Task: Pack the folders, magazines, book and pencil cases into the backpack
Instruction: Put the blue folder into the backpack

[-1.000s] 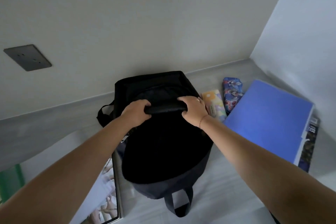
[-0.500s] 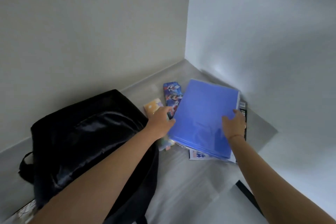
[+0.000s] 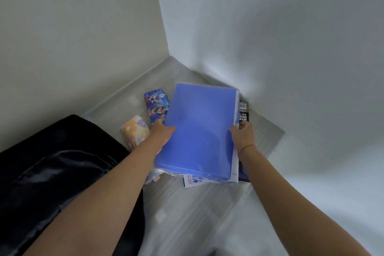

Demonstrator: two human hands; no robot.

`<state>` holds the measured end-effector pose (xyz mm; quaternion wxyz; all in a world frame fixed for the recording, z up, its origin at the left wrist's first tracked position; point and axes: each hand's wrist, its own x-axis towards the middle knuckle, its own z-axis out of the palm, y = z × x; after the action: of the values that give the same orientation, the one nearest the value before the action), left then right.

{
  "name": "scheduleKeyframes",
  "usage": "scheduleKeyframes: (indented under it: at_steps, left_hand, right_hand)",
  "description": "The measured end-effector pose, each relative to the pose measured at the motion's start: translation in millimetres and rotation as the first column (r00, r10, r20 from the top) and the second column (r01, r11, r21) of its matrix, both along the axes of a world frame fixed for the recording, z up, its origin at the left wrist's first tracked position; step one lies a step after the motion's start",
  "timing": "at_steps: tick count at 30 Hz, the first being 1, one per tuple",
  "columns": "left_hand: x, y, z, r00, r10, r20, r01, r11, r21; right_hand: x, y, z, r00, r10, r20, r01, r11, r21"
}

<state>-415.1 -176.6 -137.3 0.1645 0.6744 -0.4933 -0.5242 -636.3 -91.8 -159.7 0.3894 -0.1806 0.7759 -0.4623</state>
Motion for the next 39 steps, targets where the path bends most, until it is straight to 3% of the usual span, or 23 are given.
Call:
scheduleKeyframes:
  at_steps: [5,8,10,13,18,20,24,30,33,36,39]
  left_hand:
    - [-14,1,-4,0.994,0.065,-0.093,-0.059,0.996,0.062]
    - [-11,3,-5,0.987,0.093,-0.128,-0.081,0.992,0.097]
    - [-3,4,-2,0.976,0.115,-0.185,-0.095,0.989,0.116]
    - [9,4,15,0.903,0.174,-0.393,-0.158,0.985,0.074]
    - [19,-12,73,0.816,0.010,-0.578,-0.151,0.969,-0.197]
    - [24,-12,91,0.827,-0.029,-0.562,-0.138,0.958,-0.252]
    - [30,0,89,0.838,-0.044,-0.544,-0.113,0.961,-0.252]
    - [25,17,84,0.855,0.021,-0.518,-0.136,0.973,-0.185]
    - [28,21,101,0.865,0.048,-0.499,-0.173,0.963,-0.207]
    - [47,27,131,0.884,0.083,-0.461,-0.227,0.937,-0.266]
    - [92,42,155,0.944,0.054,-0.326,-0.154,0.945,-0.289]
  right_hand:
    - [-11,-2,9,0.947,0.017,0.321,-0.020,1.000,0.006]
    - [-13,2,24,0.846,0.143,0.514,-0.140,0.989,-0.044]
    - [-16,3,30,0.800,0.253,0.544,-0.212,0.968,-0.138]
    - [-19,2,42,0.765,0.409,0.497,-0.272,0.905,-0.327]
    - [-24,-19,78,0.767,0.606,0.211,-0.448,0.741,-0.500]
    - [-23,-26,91,0.754,0.646,0.123,-0.521,0.700,-0.488]
    - [-21,-19,85,0.737,0.669,0.095,-0.579,0.698,-0.422]
    - [-14,1,69,0.794,0.600,0.095,-0.528,0.759,-0.380]
    - [-5,1,85,0.832,0.552,0.053,-0.478,0.763,-0.436]
    - [14,-2,114,0.828,0.551,0.105,-0.442,0.757,-0.481]
    - [42,-2,125,0.745,0.628,0.226,-0.461,0.729,-0.506]
